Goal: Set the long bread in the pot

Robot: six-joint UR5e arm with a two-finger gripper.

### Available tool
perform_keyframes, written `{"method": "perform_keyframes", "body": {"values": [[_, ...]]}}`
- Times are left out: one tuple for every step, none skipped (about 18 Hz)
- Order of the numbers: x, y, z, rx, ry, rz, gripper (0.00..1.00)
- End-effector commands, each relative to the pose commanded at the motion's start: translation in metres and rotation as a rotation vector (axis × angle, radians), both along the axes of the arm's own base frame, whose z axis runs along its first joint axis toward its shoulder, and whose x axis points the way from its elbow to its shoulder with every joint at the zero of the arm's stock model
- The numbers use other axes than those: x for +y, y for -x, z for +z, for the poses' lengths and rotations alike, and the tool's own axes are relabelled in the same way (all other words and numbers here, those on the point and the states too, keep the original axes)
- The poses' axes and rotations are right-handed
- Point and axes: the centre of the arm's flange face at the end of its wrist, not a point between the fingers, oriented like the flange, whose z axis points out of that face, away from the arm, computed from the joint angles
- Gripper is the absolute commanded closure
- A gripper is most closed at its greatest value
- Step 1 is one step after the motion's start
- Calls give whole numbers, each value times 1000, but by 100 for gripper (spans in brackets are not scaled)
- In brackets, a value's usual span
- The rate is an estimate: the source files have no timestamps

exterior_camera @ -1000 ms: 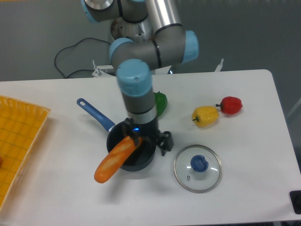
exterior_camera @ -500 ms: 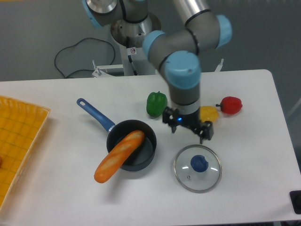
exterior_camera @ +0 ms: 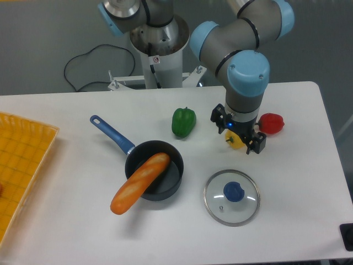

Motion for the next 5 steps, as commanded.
{"method": "perform_keyframes", "body": {"values": [[-3,0,-2,-2,3,5,0],[-3,0,-1,-1,2,5,0],[-4,0,-1,1,3,5,0],[-4,0,-1,0,3,5,0],[-4,0,-1,-1,4,5,0]]}}
